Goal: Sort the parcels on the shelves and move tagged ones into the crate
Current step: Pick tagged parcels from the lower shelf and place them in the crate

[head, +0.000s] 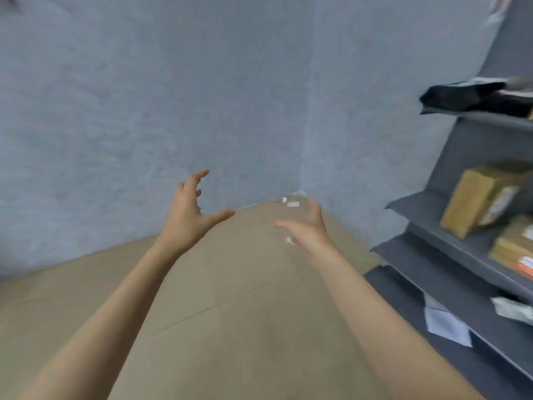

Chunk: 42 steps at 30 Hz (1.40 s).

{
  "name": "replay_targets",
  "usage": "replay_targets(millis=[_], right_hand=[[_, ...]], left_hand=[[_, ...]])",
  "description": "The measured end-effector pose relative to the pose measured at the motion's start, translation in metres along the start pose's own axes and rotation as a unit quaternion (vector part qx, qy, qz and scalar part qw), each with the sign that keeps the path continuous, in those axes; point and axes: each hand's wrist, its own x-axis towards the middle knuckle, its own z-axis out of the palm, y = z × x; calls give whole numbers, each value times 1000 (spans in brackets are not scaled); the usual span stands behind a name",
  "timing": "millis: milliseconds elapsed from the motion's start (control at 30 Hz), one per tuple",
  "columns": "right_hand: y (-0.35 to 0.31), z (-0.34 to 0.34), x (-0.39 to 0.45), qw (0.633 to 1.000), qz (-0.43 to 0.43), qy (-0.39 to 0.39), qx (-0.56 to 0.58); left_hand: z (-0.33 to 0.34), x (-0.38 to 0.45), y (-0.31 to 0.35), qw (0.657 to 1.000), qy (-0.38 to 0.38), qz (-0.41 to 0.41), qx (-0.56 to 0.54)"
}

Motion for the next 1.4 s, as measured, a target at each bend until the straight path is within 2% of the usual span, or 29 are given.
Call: replay_targets(millis=[100,200,300,400,533,667,867,967,1200,1333,1400], right_hand=[[-24,-175,17,990,-12,144,6],[-43,-326,-7,963,-28,267,13],[-50,-432,-45,934,-30,356,26],[-42,-495,-76,906,-27,419,49],[-17,-532,-93,886,1,460,53],[5,-550,-64,885,15,463,56],[26,-555,50,902,28,426,62],[34,-557,122,896,43,433,85],[19,-574,270,904,79,412,79],[19,-587,314,898,106,421,76],[27,-594,324,892,124,428,74]], left_hand=[[138,26,86,992,-81,72,-67],[254,26,170,968,-162,137,-131],[340,16,235,941,-236,181,-161],[402,10,277,918,-293,209,-167],[464,12,304,900,-339,209,-174],[509,30,304,899,-356,195,-163],[567,106,273,909,-352,188,-120],[606,160,263,911,-355,181,-108],[705,245,268,880,-428,192,-79],[761,273,278,870,-457,171,-70],[786,278,281,864,-473,174,-17]])
